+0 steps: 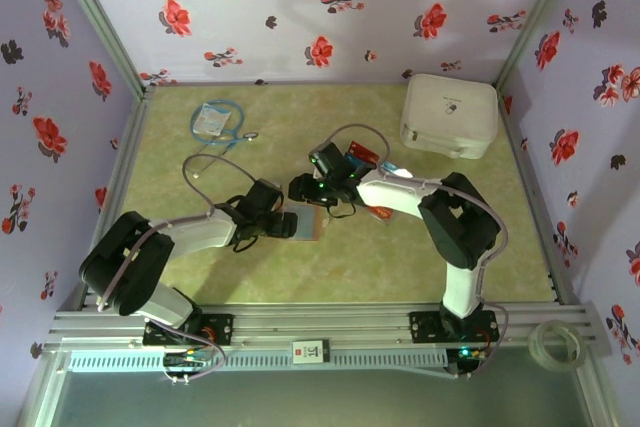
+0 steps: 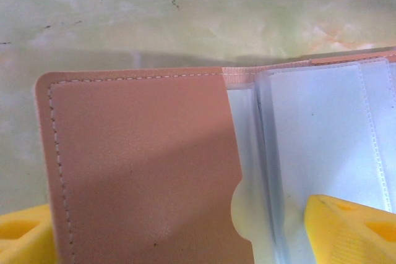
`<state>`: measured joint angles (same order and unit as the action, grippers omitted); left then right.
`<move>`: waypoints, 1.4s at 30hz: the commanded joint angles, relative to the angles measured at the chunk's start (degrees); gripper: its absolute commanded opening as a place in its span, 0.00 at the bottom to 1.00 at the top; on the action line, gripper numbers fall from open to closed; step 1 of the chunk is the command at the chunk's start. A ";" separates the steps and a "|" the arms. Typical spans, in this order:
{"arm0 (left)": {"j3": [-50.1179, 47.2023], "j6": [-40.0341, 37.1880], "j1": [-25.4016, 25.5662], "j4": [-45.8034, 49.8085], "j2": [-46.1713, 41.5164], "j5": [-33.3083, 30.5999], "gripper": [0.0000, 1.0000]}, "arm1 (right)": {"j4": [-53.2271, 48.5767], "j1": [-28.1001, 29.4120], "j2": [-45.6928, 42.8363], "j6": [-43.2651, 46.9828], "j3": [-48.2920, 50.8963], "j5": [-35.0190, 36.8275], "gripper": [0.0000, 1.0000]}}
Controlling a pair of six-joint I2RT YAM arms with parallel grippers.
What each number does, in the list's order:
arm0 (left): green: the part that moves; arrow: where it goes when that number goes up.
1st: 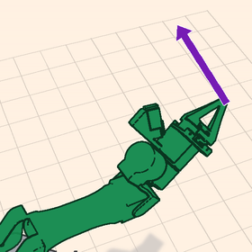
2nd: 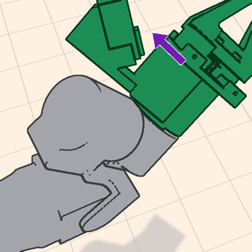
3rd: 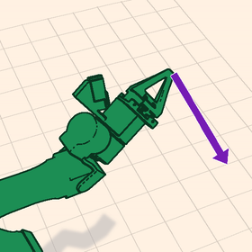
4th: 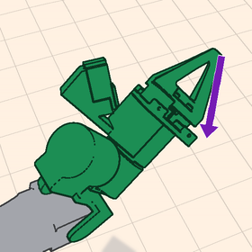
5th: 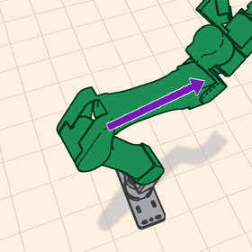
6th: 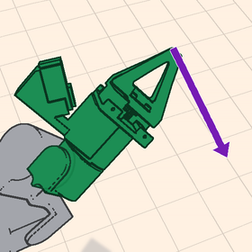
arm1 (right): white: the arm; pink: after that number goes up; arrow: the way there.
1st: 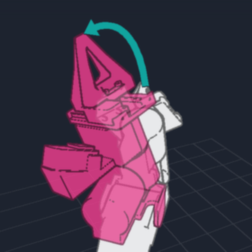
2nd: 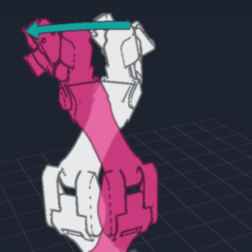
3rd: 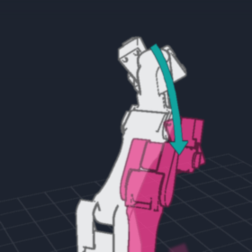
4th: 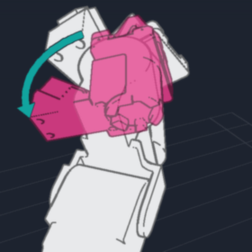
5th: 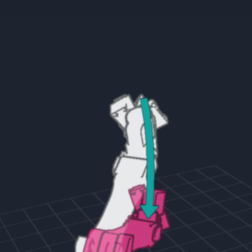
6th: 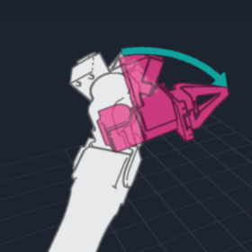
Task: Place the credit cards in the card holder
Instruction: Flip over the card slot on the card holder.
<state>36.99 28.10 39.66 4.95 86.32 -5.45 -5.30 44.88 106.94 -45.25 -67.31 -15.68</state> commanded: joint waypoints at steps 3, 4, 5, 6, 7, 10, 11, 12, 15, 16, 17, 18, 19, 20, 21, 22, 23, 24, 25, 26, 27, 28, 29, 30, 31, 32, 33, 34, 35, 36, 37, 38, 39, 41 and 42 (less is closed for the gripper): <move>-1.94 0.58 0.08 2.17 4.30 2.01 0.86 | 2.76 0.11 0.30 -2.79 3.17 -0.71 0.52; -1.93 0.58 0.07 2.13 4.34 1.99 0.86 | 3.20 0.33 0.61 -3.07 3.31 -0.97 0.52; -2.01 0.72 0.08 2.12 4.30 1.96 0.86 | 3.53 0.52 0.90 -3.24 3.33 -1.02 0.52; -2.01 0.66 0.07 2.17 4.31 2.02 0.86 | 3.69 0.63 1.30 -3.34 3.37 -1.11 0.51; -2.02 0.73 0.08 2.17 4.25 1.91 0.86 | 3.80 0.85 1.69 -3.43 3.42 -1.19 0.52; -2.10 0.82 0.08 2.17 4.16 1.92 0.86 | 4.75 1.10 2.52 -4.02 3.92 -1.34 0.51; -2.10 0.81 0.08 2.12 4.12 1.89 0.86 | 5.05 1.12 2.84 -4.20 3.97 -1.47 0.51; -2.14 0.86 0.09 2.15 4.04 1.90 0.86 | 5.20 1.21 3.10 -4.29 4.06 -1.50 0.51; -2.15 0.81 0.15 2.14 4.03 1.91 0.86 | 5.59 1.26 3.70 -4.58 4.36 -1.59 0.51; -2.10 0.85 0.16 2.05 3.99 1.85 0.86 | 5.56 1.24 3.84 -4.66 4.47 -1.53 0.52; -2.12 0.90 0.16 2.09 4.01 1.86 0.86 | 5.66 1.21 3.97 -4.71 4.64 -1.41 0.51; -2.13 0.87 0.16 2.06 3.96 1.94 0.86 | 5.68 1.24 4.03 -4.75 4.80 -1.37 0.51; -2.10 0.90 0.18 2.06 4.01 1.85 0.86 | 5.70 1.21 4.01 -4.84 4.98 -1.16 0.51; -2.11 0.86 0.20 2.08 4.00 1.92 0.86 | 5.58 1.26 3.98 -5.01 5.15 -1.01 0.52; -2.10 0.86 0.18 2.08 3.94 1.94 0.86 | 5.61 1.26 3.85 -5.10 5.36 -0.89 0.52; -2.12 0.90 0.16 2.08 3.95 1.92 0.86 | 5.79 1.18 3.71 -5.18 5.61 -0.72 0.52; -2.10 0.88 0.22 2.08 4.01 1.86 0.86 | 5.91 1.26 3.48 -5.23 5.84 -0.67 0.52; -2.10 0.84 0.21 2.06 4.02 1.91 0.86 | 5.86 1.26 3.16 -5.30 6.04 -0.34 0.52; -2.10 0.80 0.22 2.04 4.03 1.93 0.86 | 5.78 1.25 3.02 -5.31 6.32 -0.03 0.52; -2.13 0.74 0.24 1.99 4.03 1.90 0.86 | 5.59 1.21 2.72 -5.28 6.40 0.17 0.52; -2.14 0.67 0.20 1.99 4.03 1.92 0.86 | 5.58 1.26 2.44 -5.28 6.62 0.36 0.52; -2.02 0.72 0.22 1.95 4.16 1.78 0.86 | 5.48 1.20 2.21 -5.22 6.73 0.49 0.52; -2.08 0.73 0.24 1.98 4.12 1.86 0.86 | 5.48 1.18 2.02 -5.28 6.83 0.59 0.52; -2.07 0.71 0.24 1.99 4.15 1.84 0.86 | 5.48 1.26 1.81 -5.28 6.98 0.73 0.53; -2.14 0.73 0.25 1.99 4.18 1.88 0.86 | 5.54 1.24 1.62 -5.28 7.10 0.82 0.53; -2.10 0.69 0.24 1.98 4.12 1.85 0.86 | 5.56 1.24 1.43 -5.28 7.12 0.83 0.53; -2.10 0.72 0.24 1.95 4.17 1.79 0.86 | 5.59 1.21 1.30 -5.24 7.26 0.96 0.53; -2.14 0.71 0.25 1.91 4.12 1.80 0.86 | 5.56 1.19 1.00 -5.19 7.29 1.11 0.53; -2.10 0.73 0.28 1.90 4.13 1.84 0.86 | 5.56 1.20 0.85 -5.19 7.45 1.09 0.53; -2.19 0.68 0.24 1.90 4.19 1.84 0.86 | 5.56 1.25 0.65 -5.17 7.48 1.12 0.54; -2.17 0.73 0.25 1.90 4.21 1.77 0.86 | 5.57 1.23 0.57 -5.18 7.54 1.18 0.54; -2.21 0.73 0.28 1.86 4.21 1.76 0.86 | 5.49 1.24 0.52 -5.18 7.58 1.18 0.54; -2.22 0.66 0.31 1.82 4.23 1.80 0.86 | 5.56 1.26 0.47 -5.19 7.60 1.18 0.54; -2.22 0.73 0.26 1.83 4.25 1.83 0.86 | 5.70 1.25 0.46 -5.33 7.80 1.27 0.55; -2.19 0.73 0.27 1.82 4.21 1.84 0.86 | 5.63 1.26 0.32 -5.37 7.96 1.33 0.55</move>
<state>36.99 28.12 39.77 4.95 86.30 -5.63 2.46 45.80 108.64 -49.80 -60.75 -16.29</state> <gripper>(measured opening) 0.861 0.548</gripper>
